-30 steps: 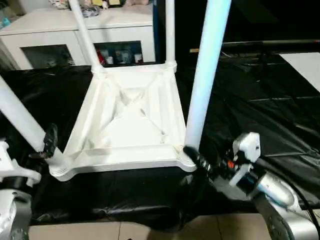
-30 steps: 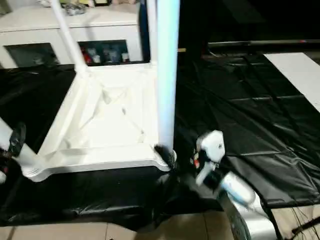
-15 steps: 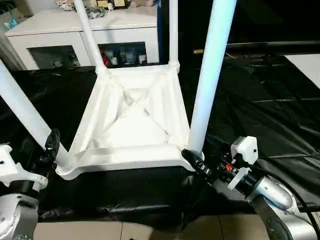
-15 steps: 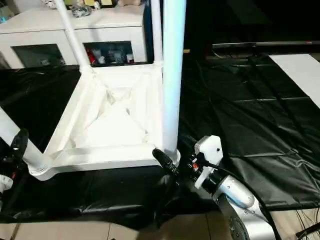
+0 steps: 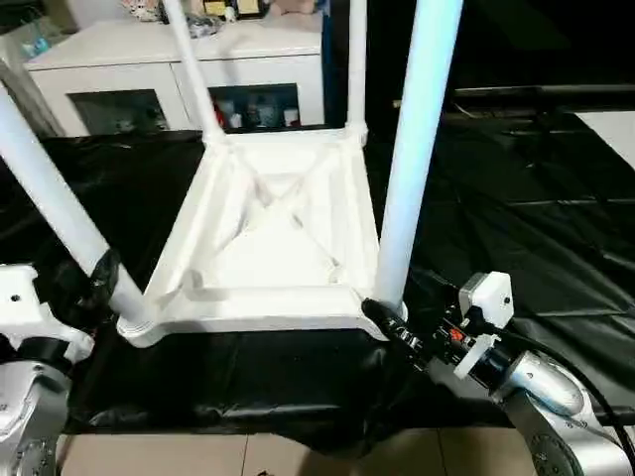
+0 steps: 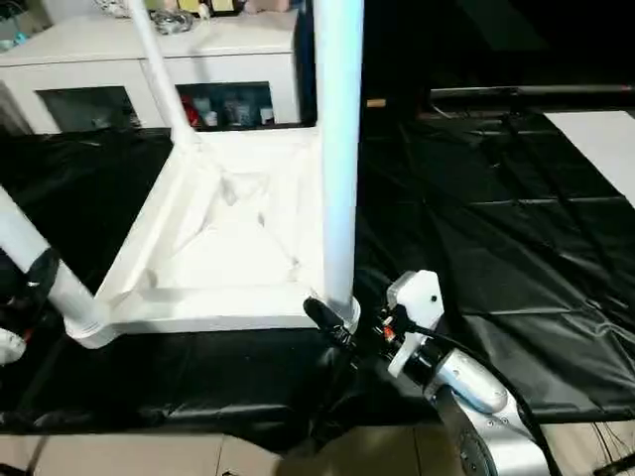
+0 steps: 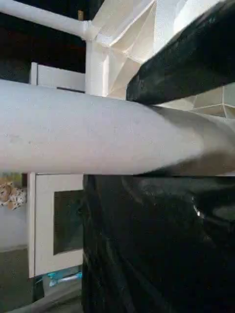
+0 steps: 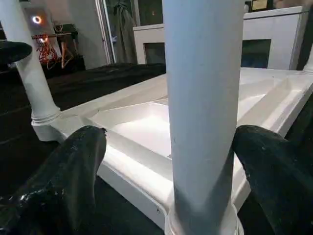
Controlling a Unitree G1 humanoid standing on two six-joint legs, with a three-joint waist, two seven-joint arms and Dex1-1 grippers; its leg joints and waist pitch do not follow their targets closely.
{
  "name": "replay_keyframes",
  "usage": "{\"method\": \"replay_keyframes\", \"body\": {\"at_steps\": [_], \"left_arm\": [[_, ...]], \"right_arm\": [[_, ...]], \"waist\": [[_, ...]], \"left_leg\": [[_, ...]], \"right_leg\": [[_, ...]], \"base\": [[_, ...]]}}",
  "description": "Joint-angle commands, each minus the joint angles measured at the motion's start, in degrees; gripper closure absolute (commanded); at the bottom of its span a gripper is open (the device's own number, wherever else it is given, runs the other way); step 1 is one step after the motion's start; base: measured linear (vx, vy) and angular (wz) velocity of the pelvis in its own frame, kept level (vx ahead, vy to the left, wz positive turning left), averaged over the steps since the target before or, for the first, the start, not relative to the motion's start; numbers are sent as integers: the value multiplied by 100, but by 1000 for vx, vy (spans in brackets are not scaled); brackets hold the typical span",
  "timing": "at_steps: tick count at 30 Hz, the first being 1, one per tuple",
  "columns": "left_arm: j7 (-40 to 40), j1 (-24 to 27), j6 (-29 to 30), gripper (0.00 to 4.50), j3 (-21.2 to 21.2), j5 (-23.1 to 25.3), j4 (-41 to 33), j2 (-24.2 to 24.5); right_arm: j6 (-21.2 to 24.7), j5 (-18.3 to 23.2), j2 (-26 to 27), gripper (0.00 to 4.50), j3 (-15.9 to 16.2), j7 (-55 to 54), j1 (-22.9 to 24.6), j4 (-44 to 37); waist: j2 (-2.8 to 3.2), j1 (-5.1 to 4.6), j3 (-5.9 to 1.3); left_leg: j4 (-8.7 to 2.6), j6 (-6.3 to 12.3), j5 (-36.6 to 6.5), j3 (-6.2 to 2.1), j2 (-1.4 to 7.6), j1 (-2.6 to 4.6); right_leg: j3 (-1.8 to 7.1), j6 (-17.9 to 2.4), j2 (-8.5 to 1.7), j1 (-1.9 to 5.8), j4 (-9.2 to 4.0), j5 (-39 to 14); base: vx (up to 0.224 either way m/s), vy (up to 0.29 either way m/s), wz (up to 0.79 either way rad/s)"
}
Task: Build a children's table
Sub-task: Flip table
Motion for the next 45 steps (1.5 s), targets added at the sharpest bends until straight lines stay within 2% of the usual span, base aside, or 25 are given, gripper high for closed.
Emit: {"method": "replay_keyframes", "body": {"at_steps": [1, 2, 5, 12, 13, 15, 19, 20, 21, 24, 26, 27, 29, 30, 31, 32, 34, 35, 36, 37, 39, 40, 42, 43, 45], "left_arm": [[-156, -95, 158, 182, -233, 9, 98, 50], [-163, -106, 176, 159, -243, 5, 99, 51], [-206, -139, 210, 144, -326, 75, 156, 81], [-428, -362, 248, 144, -402, 25, 412, 162], [-410, -419, 255, 172, -370, -2, 464, 158], [-379, -447, 269, 181, -348, -1, 485, 149], [-256, -385, 530, 223, -317, -82, 441, 75], [-239, -372, 567, 223, -324, -83, 432, 55], [-203, -363, 629, 223, -328, -100, 428, 16], [-142, -352, 755, 250, -394, -225, 378, -150], [-157, -343, 748, 250, -469, -230, 374, -213], [-223, -343, 671, 251, -568, -198, 393, -268], [-307, -351, 556, 254, -689, -157, 415, -326], [-344, -352, 521, 254, -727, -134, 422, -323], [-582, -360, 302, 254, -960, 18, 464, -296], [-664, -369, 233, 254, -1046, 80, 477, -292], [-792, -402, 130, 254, -1177, 163, 520, -311], [-848, -433, 112, 255, -1216, 171, 536, -355], [-848, -433, 112, 255, -1216, 171, 536, -355], [-1048, -547, 22, 255, -1416, 229, 598, -428], [-1173, -616, -58, 255, -1545, 286, 661, -445], [-1245, -692, -169, 255, -1661, 385, 772, -435], [-1358, -763, -307, 255, -1763, 468, 887, -400], [-1464, -808, -391, 256, -1815, 481, 948, -398], [-1511, -836, -410, 257, -1829, 489, 971, -409]], "right_arm": [[-3, 7, -16, 0, 87, 63, 54, -50], [-6, 8, -19, 0, 83, 68, 57, -51], [-9, 18, -43, 0, 59, 83, 71, -54], [-15, 28, -90, 0, 21, 115, 66, -13], [-14, 30, -97, 0, 22, 118, 60, -9], [-17, 36, -103, 0, 21, 122, 61, -7], [-34, 47, -142, 0, 11, 148, 130, -45], [-40, 47, -150, 0, 6, 154, 140, -42], [-54, 39, -156, 0, 1, 157, 146, -27], [-65, 24, -170, 0, -28, 155, 142, -1], [-62, 23, -189, 0, -46, 159, 147, -8], [-54, 38, -212, 0, -73, 171, 167, -22], [-51, 57, -247, 0, -118, 181, 205, -27], [-53, 63, -251, 0, -135, 176, 215, -31], [-65, 93, -270, 0, -237, 132, 278, -50], [-64, 103, -280, 0, -281, 108, 293, -56], [-68, 89, -304, 0, -349, 55, 321, -68], [-66, 86, -325, 0, -376, 56, 334, -75], [-66, 86, -325, 0, -376, 56, 334, -75], [-83, 81, -346, 0, -506, -9, 324, -67], [-82, 107, -339, 0, -583, -49, 310, -58], [-65, 150, -336, 0, -628, -57, 307, -64], [-50, 160, -342, 0, -617, -11, 331, -71], [-35, 157, -354, 0, -576, 48, 362, -82], [-10, 151, -369, 0, -494, 103, 400, -118]], "waist": [[20, -50, -159], [11, -47, -163], [17, -46, -175], [36, -34, -192], [33, -31, -196], [35, -33, -196], [45, -41, -188], [43, -42, -187], [15, -46, -183], [23, -41, -186], [12, -41, -184], [18, -39, -181], [-28, -45, -177], [-16, -34, -178], [-40, -39, -175], [-37, -41, -165], [8, -60, -144], [6, -76, -139], [-17, -83, -150], [-7, -90, -151], [-34, -76, -155], [-62, -77, -154], [-80, -89, -154], [-65, -110, -170], [-51, -145, -180]], "left_leg": [[-501, -58, -2166, -170, 206, 53], [-496, -46, -2133, -167, 205, 53], [-494, -25, -2021, -170, 206, 36], [-482, 9, -1910, -155, 212, 45], [-483, 1, -1910, -155, 212, 48], [-488, -3, -1880, -161, 218, 29], [-489, -3, -1919, -158, 218, 28], [-489, -2, -1923, -156, 220, 29], [-486, 12, -1932, -150, 218, 30], [-479, 49, -1835, -151, 219, 23], [-475, 63, -1845, -143, 214, 37], [-471, 69, -1856, -138, 212, 45], [-477, 93, -1814, -135, 210, 28], [-471, 91, -1818, -136, 212, 39], [-471, 98, -1842, -130, 213, 54], [-472, 107, -1855, -126, 208, 56], [-473, 40, -2086, -121, 211, 113], [-482, 24, -2136, -126, 211, 111], [-496, 8, -2110, -139, 208, 77], [-503, 15, -2096, -146, 208, 63], [-494, 25, -2102, -135, 206, 95], [-500, 39, -2053, -142, 195, 69], [-518, 64, -1976, -156, 188, 22], [-526, 81, -1852, -172, 190, -12], [-514, 110, -1782, -167, 193, -21]], "right_leg": [[267, -234, -408, 57, -564, -2585], [269, -240, -409, 56, -564, -2549], [266, -262, -407, 72, -546, -2405], [267, -368, -394, 65, -523, -2078], [269, -385, -398, 71, -515, -2046], [266, -413, -407, 91, -505, -1971], [263, -432, -412, 94, -508, -2043], [263, -429, -414, 95, -512, -2057], [267, -413, -412, 90, -522, -2118], [270, -391, -425, 92, -528, -2220], [273, -363, -414, 73, -541, -2312], [279, -349, -412, 61, -553, -2361], [278, -294, -416, 71, -568, -2469], [282, -258, -417, 58, -574, -2539], [289, -220, -412, 40, -586, -2621], [294, -196, -410, 26, -610, -2697], [306, -141, -399, -29, -645, -2959], [304, -135, -400, -22, -654, -2993], [303, -130, -408, 16, -633, -2943], [307, -125, -409, 19, -631, -2905], [332, -99, -407, -13, -644, -2955], [343, -80, -412, 6, -635, -2972], [348, -43, -414, 39, -629, -2951], [349, -64, -417, 70, -592, -2725], [351, -148, -420, 75, -575, -2526]], "base": [[0, 0, 0], [0, 0, 0], [0, 0, 0], [0, 0, 0], [0, 0, 0], [0, 0, 0], [0, 0, 0], [0, 0, 0], [0, 0, 0], [0, 0, 0], [0, 0, 0], [0, 0, 0], [0, 0, 0], [0, 0, 0], [0, 0, 0], [0, 0, 0], [0, 0, 0], [0, 0, 0], [0, 0, 0], [0, 0, 0], [0, 0, 0], [0, 0, 0], [0, 0, 0], [0, 0, 0], [0, 0, 0]]}}
